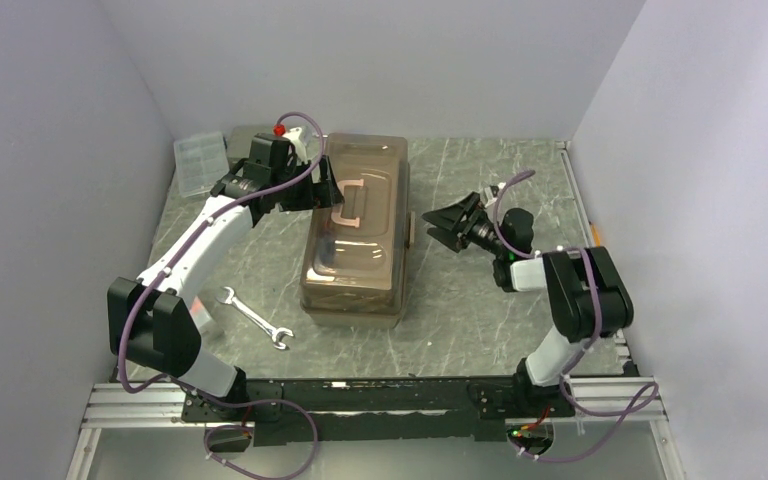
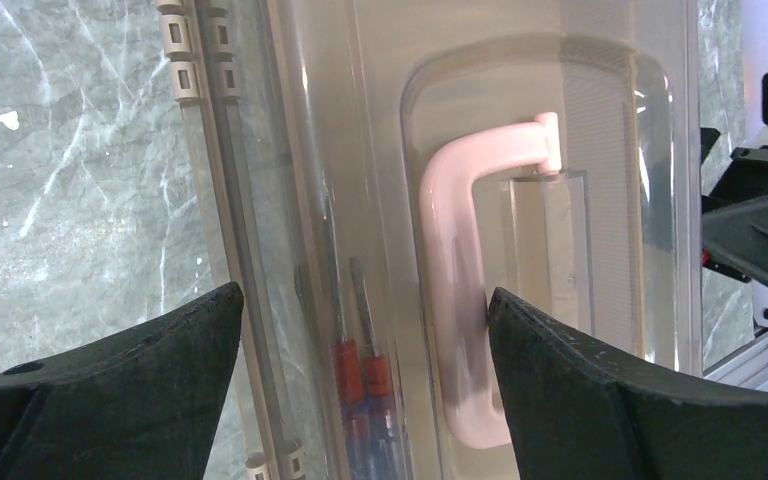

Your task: Pack the tool kit

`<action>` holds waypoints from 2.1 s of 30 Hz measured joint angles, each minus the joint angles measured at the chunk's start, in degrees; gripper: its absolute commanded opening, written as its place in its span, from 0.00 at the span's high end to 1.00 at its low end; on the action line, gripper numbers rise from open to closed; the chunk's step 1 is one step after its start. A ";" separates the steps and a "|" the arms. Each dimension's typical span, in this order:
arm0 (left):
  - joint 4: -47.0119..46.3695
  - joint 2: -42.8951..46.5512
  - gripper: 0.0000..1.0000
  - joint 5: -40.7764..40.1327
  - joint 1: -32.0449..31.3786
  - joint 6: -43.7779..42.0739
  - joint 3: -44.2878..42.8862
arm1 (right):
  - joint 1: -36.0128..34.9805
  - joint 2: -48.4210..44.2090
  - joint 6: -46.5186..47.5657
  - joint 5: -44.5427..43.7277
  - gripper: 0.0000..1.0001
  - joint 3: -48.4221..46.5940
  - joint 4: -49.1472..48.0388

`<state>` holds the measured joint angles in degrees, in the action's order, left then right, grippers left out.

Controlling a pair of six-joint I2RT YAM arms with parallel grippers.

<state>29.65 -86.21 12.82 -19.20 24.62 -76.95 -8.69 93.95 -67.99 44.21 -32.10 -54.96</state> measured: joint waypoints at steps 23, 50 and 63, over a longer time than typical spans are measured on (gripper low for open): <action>0.20 0.00 0.06 0.02 0.28 -0.46 -0.02 | -2.10 21.77 -24.20 2.71 0.42 -0.57 -28.44; 0.20 0.02 0.07 0.87 0.87 -1.05 -0.02 | -4.81 23.96 -26.67 1.03 0.45 -2.69 -28.70; 0.22 0.13 0.07 0.87 0.92 -1.25 -0.02 | -4.92 23.26 -26.18 -0.04 0.50 -1.81 -28.68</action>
<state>29.87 -86.08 13.69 -18.28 23.38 -76.97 -13.61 117.21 -94.17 44.16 -33.91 -83.64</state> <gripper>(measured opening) 0.936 0.607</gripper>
